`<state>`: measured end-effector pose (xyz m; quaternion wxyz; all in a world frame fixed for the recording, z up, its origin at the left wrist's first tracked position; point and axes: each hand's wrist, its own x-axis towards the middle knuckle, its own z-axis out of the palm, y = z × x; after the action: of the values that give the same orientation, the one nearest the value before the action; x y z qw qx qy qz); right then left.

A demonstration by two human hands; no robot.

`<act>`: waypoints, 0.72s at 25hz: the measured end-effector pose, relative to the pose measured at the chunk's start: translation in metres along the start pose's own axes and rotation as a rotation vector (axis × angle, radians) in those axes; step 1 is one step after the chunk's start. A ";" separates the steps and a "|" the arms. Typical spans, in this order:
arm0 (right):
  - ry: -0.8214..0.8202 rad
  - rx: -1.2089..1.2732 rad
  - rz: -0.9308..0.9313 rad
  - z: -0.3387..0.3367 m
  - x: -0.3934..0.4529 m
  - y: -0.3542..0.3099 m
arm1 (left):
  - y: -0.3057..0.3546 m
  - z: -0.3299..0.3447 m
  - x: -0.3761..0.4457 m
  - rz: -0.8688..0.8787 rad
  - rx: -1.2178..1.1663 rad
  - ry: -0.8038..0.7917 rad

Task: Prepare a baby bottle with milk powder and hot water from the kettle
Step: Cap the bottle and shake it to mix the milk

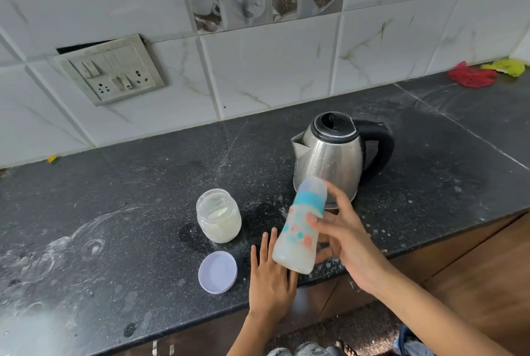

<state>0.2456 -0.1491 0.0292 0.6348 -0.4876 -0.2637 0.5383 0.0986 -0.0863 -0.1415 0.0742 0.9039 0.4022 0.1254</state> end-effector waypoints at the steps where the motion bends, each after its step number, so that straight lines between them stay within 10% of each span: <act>1: 0.007 0.008 -0.016 0.001 0.001 0.000 | -0.001 0.000 0.000 -0.003 0.000 0.004; 11: 0.084 0.119 -0.096 0.004 0.010 -0.009 | 0.001 -0.004 0.003 -0.042 -0.010 0.051; 15: -0.088 -0.131 0.055 0.016 -0.005 -0.003 | 0.000 0.000 -0.001 0.104 -0.038 0.166; 18: -0.021 0.167 0.199 0.010 0.001 -0.008 | 0.001 -0.002 0.002 0.010 -0.023 0.082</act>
<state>0.2401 -0.1442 0.0398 0.6138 -0.4514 -0.1750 0.6236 0.1004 -0.0855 -0.1385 0.0674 0.8991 0.3989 0.1673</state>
